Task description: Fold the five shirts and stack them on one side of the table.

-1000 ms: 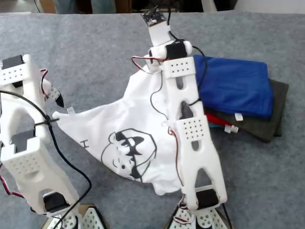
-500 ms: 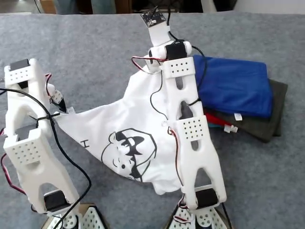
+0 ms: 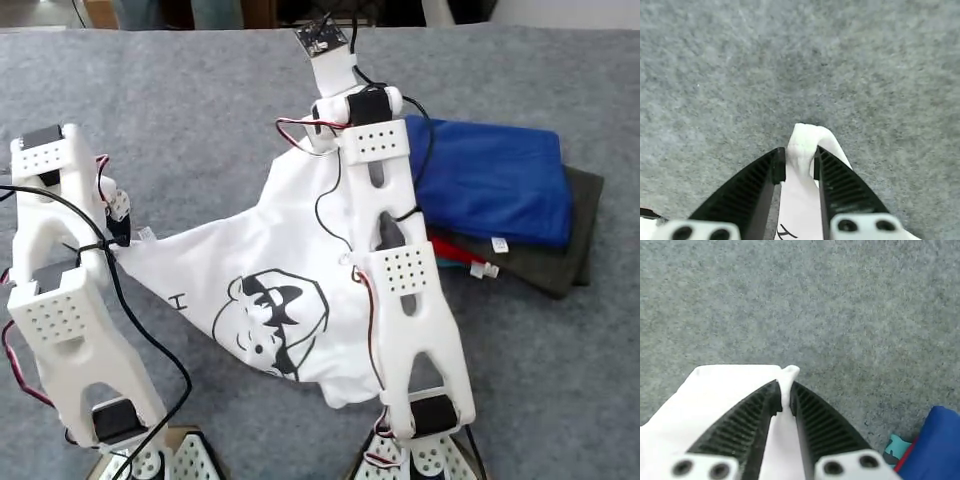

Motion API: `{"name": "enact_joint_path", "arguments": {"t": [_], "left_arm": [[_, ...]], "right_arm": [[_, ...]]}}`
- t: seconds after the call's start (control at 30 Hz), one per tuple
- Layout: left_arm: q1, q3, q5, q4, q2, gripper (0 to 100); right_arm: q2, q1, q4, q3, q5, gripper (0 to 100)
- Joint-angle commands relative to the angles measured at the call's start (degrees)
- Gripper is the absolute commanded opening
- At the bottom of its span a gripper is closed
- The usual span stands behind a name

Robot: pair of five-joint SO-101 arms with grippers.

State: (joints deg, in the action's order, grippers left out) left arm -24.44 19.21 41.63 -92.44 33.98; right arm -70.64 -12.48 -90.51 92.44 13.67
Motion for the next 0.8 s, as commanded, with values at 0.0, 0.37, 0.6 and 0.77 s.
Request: {"name": "enact_joint_path", "arguments": {"t": [0.0, 0.37, 0.6, 0.77], "left_arm": [[0.7, 2.7, 0.3, 0.6, -0.8, 12], [0.7, 2.2, -0.8, 3.3, -0.7, 3], [0.7, 2.5, -1.1, 3.5, -0.7, 3], [0.3, 7.4, -5.2, 1.5, -3.0, 3]], "right_arm": [[4.3, 0.4, -0.2, 1.8, 0.4, 1.5], [4.3, 0.4, -0.2, 1.8, 0.4, 1.5], [4.3, 0.4, -0.2, 1.8, 0.4, 1.5], [4.8, 0.4, -1.3, 2.6, 0.2, 1.5]]}}
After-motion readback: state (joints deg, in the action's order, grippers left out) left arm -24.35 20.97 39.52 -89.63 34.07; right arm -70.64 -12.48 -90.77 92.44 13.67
